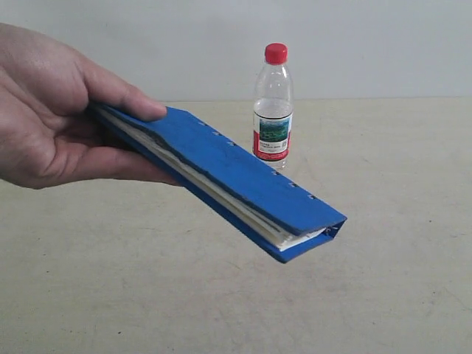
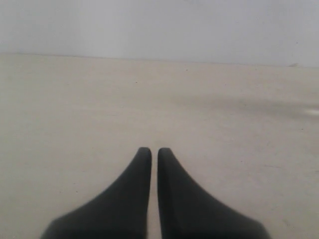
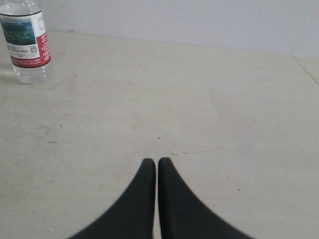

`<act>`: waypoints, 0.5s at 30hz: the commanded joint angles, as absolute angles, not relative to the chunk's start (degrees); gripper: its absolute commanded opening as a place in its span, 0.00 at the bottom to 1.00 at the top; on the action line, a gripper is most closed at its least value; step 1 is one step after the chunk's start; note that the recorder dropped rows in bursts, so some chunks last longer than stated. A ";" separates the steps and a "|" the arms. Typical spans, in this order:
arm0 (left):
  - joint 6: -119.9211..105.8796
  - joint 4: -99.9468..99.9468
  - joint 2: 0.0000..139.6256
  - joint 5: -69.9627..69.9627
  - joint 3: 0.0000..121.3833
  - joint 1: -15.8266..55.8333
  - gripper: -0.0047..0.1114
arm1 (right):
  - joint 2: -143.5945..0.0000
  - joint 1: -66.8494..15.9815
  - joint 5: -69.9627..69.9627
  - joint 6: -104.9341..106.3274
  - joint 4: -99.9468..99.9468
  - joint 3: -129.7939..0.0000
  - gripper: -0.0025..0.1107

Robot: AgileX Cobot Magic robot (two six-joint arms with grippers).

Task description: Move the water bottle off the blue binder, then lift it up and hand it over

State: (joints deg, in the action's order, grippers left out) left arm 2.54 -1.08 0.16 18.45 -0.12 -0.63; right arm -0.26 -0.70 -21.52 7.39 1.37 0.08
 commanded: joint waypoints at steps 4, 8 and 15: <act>3.38 -0.64 0.00 17.62 0.00 -0.01 0.08 | 0.00 -0.64 -21.01 7.56 0.97 0.00 0.02; 3.38 -0.64 0.00 17.62 0.00 -0.01 0.08 | 0.00 -0.64 -21.01 7.56 0.97 0.00 0.02; 3.38 -0.64 0.00 16.24 0.00 -0.91 0.08 | 0.00 -0.64 -21.01 7.56 0.97 0.00 0.02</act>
State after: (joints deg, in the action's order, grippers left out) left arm 2.83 -1.08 0.16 17.96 -0.12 -0.63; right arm -0.26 -0.70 -21.52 7.29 1.37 0.08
